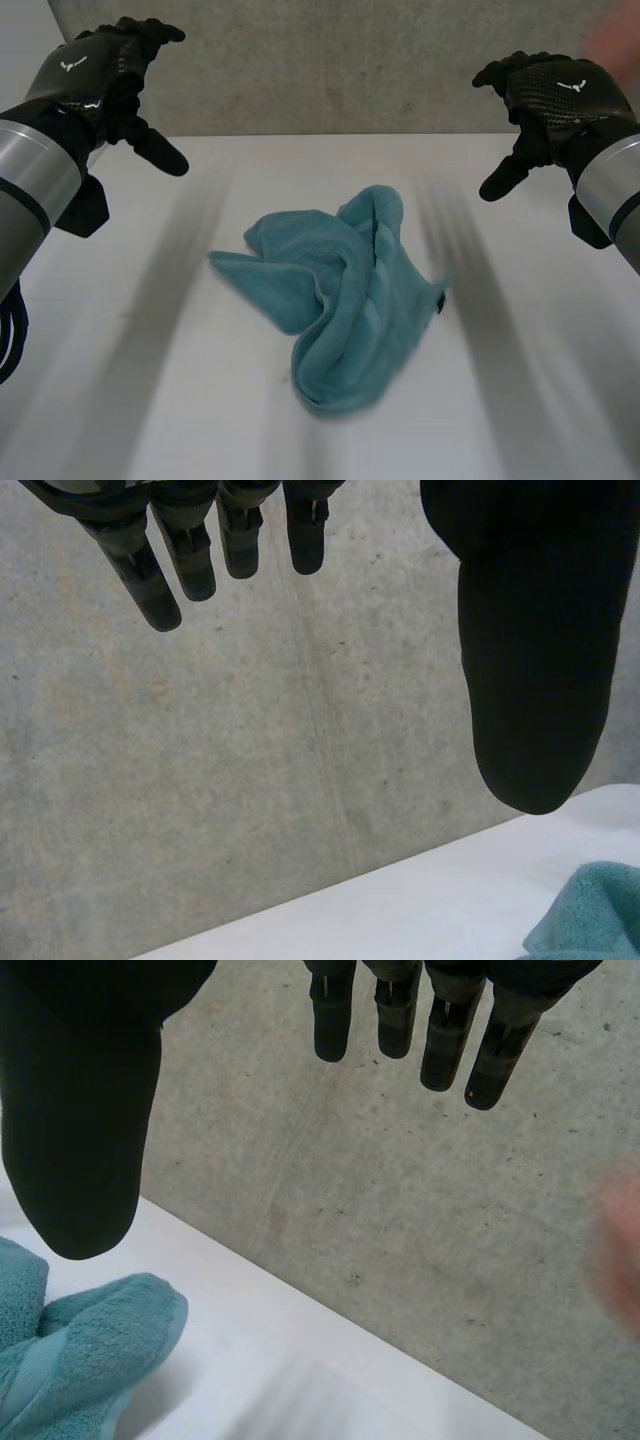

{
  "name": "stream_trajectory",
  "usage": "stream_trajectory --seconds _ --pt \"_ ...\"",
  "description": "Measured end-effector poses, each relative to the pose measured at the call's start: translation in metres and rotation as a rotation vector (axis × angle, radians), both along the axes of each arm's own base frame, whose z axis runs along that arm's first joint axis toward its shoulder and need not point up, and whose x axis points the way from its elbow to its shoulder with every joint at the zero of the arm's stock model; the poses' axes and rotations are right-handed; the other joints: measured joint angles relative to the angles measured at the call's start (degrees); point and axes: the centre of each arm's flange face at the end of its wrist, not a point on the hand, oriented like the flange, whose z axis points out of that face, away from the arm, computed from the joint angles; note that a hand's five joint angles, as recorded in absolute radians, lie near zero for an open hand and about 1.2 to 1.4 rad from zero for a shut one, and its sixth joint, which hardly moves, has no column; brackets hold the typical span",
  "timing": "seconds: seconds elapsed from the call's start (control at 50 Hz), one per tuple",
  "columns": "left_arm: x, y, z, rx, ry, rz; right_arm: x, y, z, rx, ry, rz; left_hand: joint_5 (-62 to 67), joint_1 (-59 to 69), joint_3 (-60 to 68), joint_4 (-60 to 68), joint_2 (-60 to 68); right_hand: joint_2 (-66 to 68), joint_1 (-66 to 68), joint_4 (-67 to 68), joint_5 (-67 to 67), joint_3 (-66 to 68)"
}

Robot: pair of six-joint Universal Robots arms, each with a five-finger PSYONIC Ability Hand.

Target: Fold the laundry

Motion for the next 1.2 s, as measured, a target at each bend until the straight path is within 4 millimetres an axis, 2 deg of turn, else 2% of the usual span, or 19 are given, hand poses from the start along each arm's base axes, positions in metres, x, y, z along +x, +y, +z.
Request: stream_trajectory --seconds 0.18,0.24,0.26,0.32,0.34,0.36,0.48,0.5,0.52,0.58,0.62,0.64,0.72,0.82,1.02,1.04,1.06,1.1,1.2 --pt "-0.006 -0.016 -0.025 0.062 -0.046 -0.001 0.007 0.001 -0.009 0.018 0.037 0.071 0.0 0.0 0.01 0.01 0.04 0.0 0.0 0.0 0.0 0.0" --pt "-0.01 -0.026 -0.046 0.101 -0.114 -0.004 0.012 0.003 -0.021 0.037 0.122 0.135 0.0 0.0 1.33 1.33 1.48 0.0 0.0 0.0 0.0 0.0" --pt "-0.01 -0.026 -0.046 0.101 -0.114 -0.004 0.012 0.003 -0.021 0.037 0.122 0.135 0.0 0.0 1.33 1.33 1.48 0.0 0.0 0.0 0.0 0.0" --pt "-0.016 -0.035 -0.073 0.138 -0.218 -0.013 0.016 0.008 -0.04 0.068 0.273 0.208 3.18 4.31 5.3 5.32 5.36 0.0 0.0 0.0 0.0 0.0" --pt "-0.016 -0.035 -0.073 0.138 -0.218 -0.013 0.016 0.008 -0.04 0.068 0.273 0.208 3.18 4.31 5.3 5.32 5.36 0.0 0.0 0.0 0.0 0.0" --pt "-0.018 -0.037 -0.085 0.156 -0.26 -0.019 0.017 0.01 -0.048 0.083 0.33 0.23 6.4 7.89 8.36 8.12 8.5 0.51 0.33 0.37 0.29 0.64" --pt "-0.025 -0.045 -0.123 0.219 -0.356 -0.043 0.014 0.019 -0.072 0.149 0.479 0.285 10.28 11.18 12.1 12.0 12.18 5.32 3.49 5.01 3.92 5.96" --pt "-0.025 -0.045 -0.123 0.219 -0.356 -0.043 0.014 0.019 -0.072 0.149 0.479 0.285 10.28 11.18 12.1 12.0 12.18 5.32 3.49 5.01 3.92 5.96" --pt "-0.028 -0.048 -0.136 0.24 -0.372 -0.049 0.013 0.022 -0.08 0.174 0.488 0.29 12.0 13.1 13.71 13.71 14.01 5.32 3.49 5.01 3.92 5.96" --pt "-0.031 -0.053 -0.153 0.264 -0.385 -0.056 0.011 0.025 -0.091 0.205 0.478 0.288 13.71 14.9 15.45 15.45 15.55 5.32 3.52 5.03 4.16 5.99" --pt "-0.032 -0.054 -0.158 0.27 -0.388 -0.058 0.011 0.025 -0.094 0.211 0.472 0.286 14.71 15.71 16.62 16.49 16.68 5.32 3.52 5.04 4.19 5.99" --pt "-0.034 -0.058 -0.173 0.29 -0.396 -0.063 0.009 0.027 -0.105 0.231 0.447 0.276 15.85 16.99 17.71 17.63 17.76 5.32 3.52 5.04 4.2 5.99" --pt "-0.037 -0.064 -0.195 0.324 -0.408 -0.069 0.006 0.03 -0.12 0.244 0.408 0.257 18.34 19.52 20.21 20.18 20.31 5.32 3.52 5.04 4.33 5.99" --pt "-0.039 -0.069 -0.213 0.35 -0.418 -0.073 0.002 0.037 -0.135 0.263 0.378 0.244 20.74 21.86 22.53 22.55 22.62 5.32 3.52 5.03 4.48 5.99" --pt "-0.043 -0.08 -0.225 0.316 -0.405 -0.066 -0.004 0.055 -0.157 0.354 0.365 0.252 33.99 35.67 35.82 35.82 36.38 5.32 3.52 5.04 4.5 5.99" --pt "-0.043 -0.081 -0.225 0.305 -0.4 -0.063 -0.005 0.056 -0.159 0.359 0.365 0.252 33.99 35.67 35.82 35.82 36.38 5.32 3.52 5.04 4.51 5.99" --pt "-0.044 -0.082 -0.224 0.294 -0.396 -0.06 -0.005 0.057 -0.16 0.364 0.365 0.252 43.82 45.71 46.1 45.66 46.23 5.32 3.52 5.04 4.51 5.99" --pt "-0.044 -0.084 -0.223 0.278 -0.389 -0.055 -0.006 0.058 -0.162 0.369 0.365 0.251 50.24 51.83 52.44 52.1 52.69 5.32 3.52 5.03 4.52 5.99" --pt "-0.047 -0.084 -0.21 0.225 -0.368 -0.047 -0.007 0.057 -0.162 0.366 0.361 0.241 55.59 55.9 58.12 58.2 58.36 5.32 3.52 5.04 4.55 5.99"
